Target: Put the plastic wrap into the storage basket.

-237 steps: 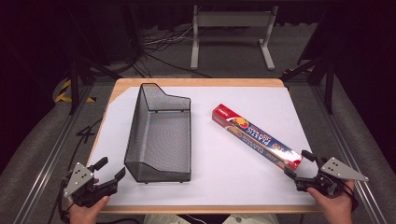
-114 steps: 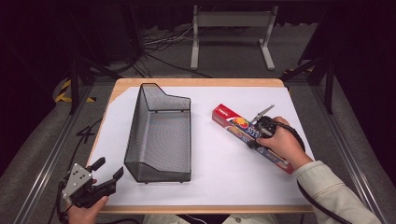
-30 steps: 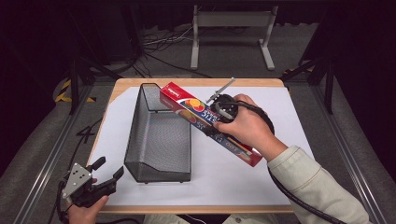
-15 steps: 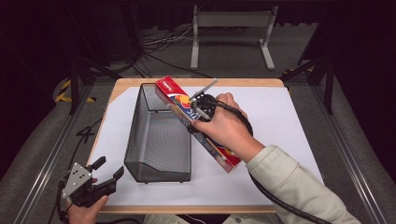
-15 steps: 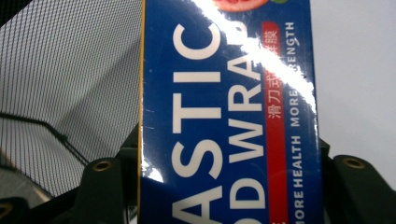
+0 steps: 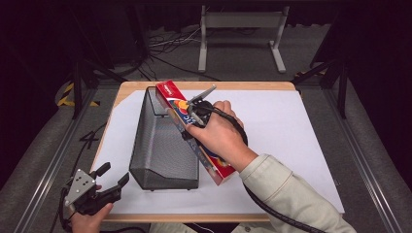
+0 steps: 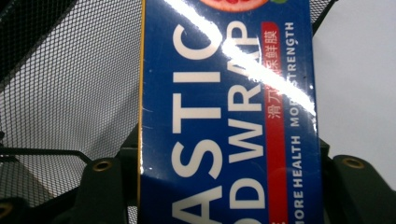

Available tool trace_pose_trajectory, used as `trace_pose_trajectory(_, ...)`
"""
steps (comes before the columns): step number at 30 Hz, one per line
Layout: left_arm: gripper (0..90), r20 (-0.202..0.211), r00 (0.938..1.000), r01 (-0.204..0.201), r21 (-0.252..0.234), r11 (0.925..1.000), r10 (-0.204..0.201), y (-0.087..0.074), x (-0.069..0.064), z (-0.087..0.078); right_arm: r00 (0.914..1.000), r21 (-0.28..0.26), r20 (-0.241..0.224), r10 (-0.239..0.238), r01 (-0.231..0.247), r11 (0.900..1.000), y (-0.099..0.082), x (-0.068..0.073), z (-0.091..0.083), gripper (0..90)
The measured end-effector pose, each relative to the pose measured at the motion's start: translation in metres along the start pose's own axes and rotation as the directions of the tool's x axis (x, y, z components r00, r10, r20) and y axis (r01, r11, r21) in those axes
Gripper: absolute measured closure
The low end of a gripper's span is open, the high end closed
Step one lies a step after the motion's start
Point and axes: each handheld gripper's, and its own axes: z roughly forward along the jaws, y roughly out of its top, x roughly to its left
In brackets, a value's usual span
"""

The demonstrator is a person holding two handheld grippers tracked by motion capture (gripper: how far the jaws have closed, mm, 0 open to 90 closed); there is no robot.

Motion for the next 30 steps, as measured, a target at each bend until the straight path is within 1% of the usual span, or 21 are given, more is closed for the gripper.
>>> trace_pose_trajectory(2,26.8,0.000,1.0000,0.003,-0.002,1.0000,-0.003,0.000,0.000,0.000,0.9996,0.007,-0.006,0.026,-0.026,0.9996,0.002,0.002,0.005,39.7)
trace_pose_trajectory(4,26.8,0.000,1.0000,0.000,0.000,1.0000,0.000,0.000,0.000,0.000,0.9994,0.007,-0.011,0.032,-0.032,0.9995,0.002,0.002,0.006,39.7)
trace_pose_trajectory(5,26.8,0.000,1.0000,0.002,-0.001,1.0000,-0.002,0.000,0.000,0.000,0.9978,0.013,-0.032,0.057,-0.057,0.9983,0.003,0.003,0.009,39.7)
trace_pose_trajectory(7,26.8,0.000,1.0000,0.001,-0.001,1.0000,-0.001,0.000,0.000,0.001,0.9971,0.018,-0.040,0.065,-0.064,0.9978,0.003,0.004,0.010,39.7)
trace_pose_trajectory(11,26.8,0.001,1.0000,0.002,-0.002,1.0000,-0.002,0.000,0.000,0.001,0.9964,0.020,-0.041,0.075,-0.074,0.9971,0.005,0.007,0.017,39.7)
trace_pose_trajectory(13,26.8,0.002,1.0000,0.002,-0.002,1.0000,-0.002,0.000,0.000,0.000,0.9949,0.032,-0.059,0.082,-0.080,0.9963,0.006,0.010,0.022,39.6)
trace_pose_trajectory(15,26.8,0.002,1.0000,0.007,-0.002,1.0000,-0.007,0.000,0.000,0.000,0.9944,0.036,-0.066,0.083,-0.081,0.9961,0.006,0.011,0.026,39.6)
trace_pose_trajectory(17,26.9,0.001,1.0000,0.006,-0.002,1.0000,-0.006,0.000,0.000,0.000,0.9941,0.048,-0.062,0.089,-0.086,0.9951,0.006,0.012,0.031,39.6)
trace_pose_trajectory(20,26.8,0.003,1.0000,0.000,-0.002,1.0000,0.000,-0.001,0.001,0.000,0.9930,0.053,-0.061,0.102,-0.098,0.9937,0.007,0.011,0.038,39.6)
trace_pose_trajectory(23,26.8,0.002,1.0000,0.005,-0.004,1.0000,-0.005,-0.001,0.001,0.000,0.9927,0.062,-0.055,0.107,-0.104,0.9927,0.007,0.010,0.042,39.6)
trace_pose_trajectory(26,26.9,0.001,1.0000,0.004,-0.002,1.0000,-0.004,-0.001,0.001,-0.001,0.9910,0.098,-0.056,0.121,-0.116,0.9885,0.008,0.011,0.049,39.5)
trace_pose_trajectory(30,26.9,0.000,1.0000,0.004,-0.004,1.0000,-0.004,-0.001,0.000,-0.001,0.9922,0.119,-0.032,0.121,-0.116,0.9861,0.009,0.013,0.057,39.4)
